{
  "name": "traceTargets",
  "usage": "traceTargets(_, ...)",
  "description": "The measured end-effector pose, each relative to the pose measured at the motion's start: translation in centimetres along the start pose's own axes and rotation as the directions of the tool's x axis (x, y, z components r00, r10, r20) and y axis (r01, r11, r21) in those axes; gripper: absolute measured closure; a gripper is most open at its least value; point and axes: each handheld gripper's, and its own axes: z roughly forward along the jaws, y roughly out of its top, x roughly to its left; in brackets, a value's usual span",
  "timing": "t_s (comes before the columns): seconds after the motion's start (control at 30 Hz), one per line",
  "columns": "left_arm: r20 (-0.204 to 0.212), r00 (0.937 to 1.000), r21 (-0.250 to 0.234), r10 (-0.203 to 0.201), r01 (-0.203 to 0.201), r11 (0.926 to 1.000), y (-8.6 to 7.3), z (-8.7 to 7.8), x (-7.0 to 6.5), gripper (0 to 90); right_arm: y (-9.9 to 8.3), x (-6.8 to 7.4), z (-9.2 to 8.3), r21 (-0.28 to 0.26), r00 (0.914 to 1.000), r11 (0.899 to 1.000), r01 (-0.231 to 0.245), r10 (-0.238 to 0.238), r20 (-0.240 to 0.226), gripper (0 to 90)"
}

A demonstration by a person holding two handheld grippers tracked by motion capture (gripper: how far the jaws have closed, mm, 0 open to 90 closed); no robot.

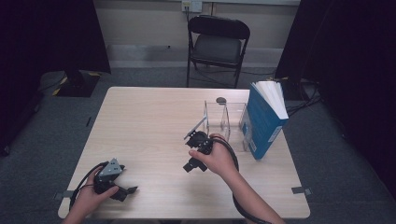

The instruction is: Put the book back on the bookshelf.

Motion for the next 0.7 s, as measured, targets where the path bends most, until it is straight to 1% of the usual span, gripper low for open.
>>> traceTargets(0.23, 0.000, 1.0000, 0.000, -0.001, 0.001, 1.0000, 0.0, 0.0, 0.0, 0.0, 0.4, 0.5, 1.7, 0.025, 0.9996, 0.999, 0.026, -0.026, -0.013, 20.9)
traceTargets(0.37, 0.000, 1.0000, 0.000, 0.000, 0.000, 1.0000, 0.0, 0.0, 0.0, 0.0, 0.7, 0.9, 2.6, 0.029, 0.9994, 0.999, 0.029, -0.028, -0.022, 20.9)
traceTargets(0.4, 0.000, 1.0000, 0.000, 0.000, 0.000, 1.0000, 0.0, 0.0, 0.0, 0.0, 0.8, 0.9, 2.8, 0.026, 0.9990, 0.999, 0.038, -0.037, -0.024, 20.9)
traceTargets(0.5, 0.000, 1.0000, 0.000, 0.000, 0.000, 1.0000, 0.0, 0.0, 0.0, 0.0, 1.0, 1.2, 3.2, 0.034, 0.9988, 0.998, 0.045, -0.044, -0.020, 20.8)
traceTargets(0.63, 0.000, 1.0000, -0.001, 0.000, 0.000, 1.0000, 0.0, 0.0, 0.0, 0.0, 1.3, 1.5, 4.0, 0.028, 0.9977, 0.998, 0.056, -0.054, -0.041, 20.9)
traceTargets(0.7, 0.000, 1.0000, 0.000, 0.000, 0.000, 1.0000, 0.0, 0.0, 0.0, 0.0, 1.5, 1.7, 4.5, 0.027, 0.9974, 0.998, 0.061, -0.060, -0.040, 20.8)
